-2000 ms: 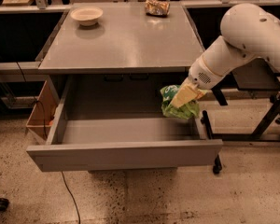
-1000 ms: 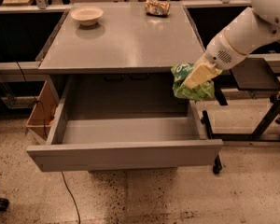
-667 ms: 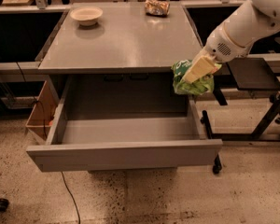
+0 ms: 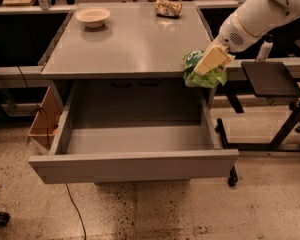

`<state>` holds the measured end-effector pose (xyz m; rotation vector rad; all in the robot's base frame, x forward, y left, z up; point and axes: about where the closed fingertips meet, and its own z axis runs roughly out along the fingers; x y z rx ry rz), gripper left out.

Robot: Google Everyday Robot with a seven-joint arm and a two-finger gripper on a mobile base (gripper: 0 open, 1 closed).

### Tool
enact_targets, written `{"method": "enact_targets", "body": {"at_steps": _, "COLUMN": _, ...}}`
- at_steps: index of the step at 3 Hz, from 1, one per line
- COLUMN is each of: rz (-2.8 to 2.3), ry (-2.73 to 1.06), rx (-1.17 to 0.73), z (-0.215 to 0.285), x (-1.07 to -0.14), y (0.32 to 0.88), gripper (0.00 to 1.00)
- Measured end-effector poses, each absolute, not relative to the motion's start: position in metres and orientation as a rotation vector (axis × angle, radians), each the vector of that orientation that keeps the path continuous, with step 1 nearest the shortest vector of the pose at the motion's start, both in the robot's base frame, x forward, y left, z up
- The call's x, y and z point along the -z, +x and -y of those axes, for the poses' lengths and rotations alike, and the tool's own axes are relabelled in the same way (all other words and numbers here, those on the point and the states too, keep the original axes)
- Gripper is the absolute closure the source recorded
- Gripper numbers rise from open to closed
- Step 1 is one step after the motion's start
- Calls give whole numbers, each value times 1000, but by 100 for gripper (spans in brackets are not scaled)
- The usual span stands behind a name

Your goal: Pick green rice chip bag from top drawer and place on counter

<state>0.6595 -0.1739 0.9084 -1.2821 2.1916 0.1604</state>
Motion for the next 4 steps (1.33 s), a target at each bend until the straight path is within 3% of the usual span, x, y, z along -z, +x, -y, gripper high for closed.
{"method": "enact_targets", "body": {"at_steps": 2, "rz": -2116, "ry": -1281, "rx": -130, "z": 185, "x": -952, "y": 664, "gripper": 100}}
{"method": "enact_targets", "body": {"at_steps": 4, "rz": -2011, "ry": -1169, "rx": -111, "z": 151, "x": -928, "y": 713, "gripper": 100}}
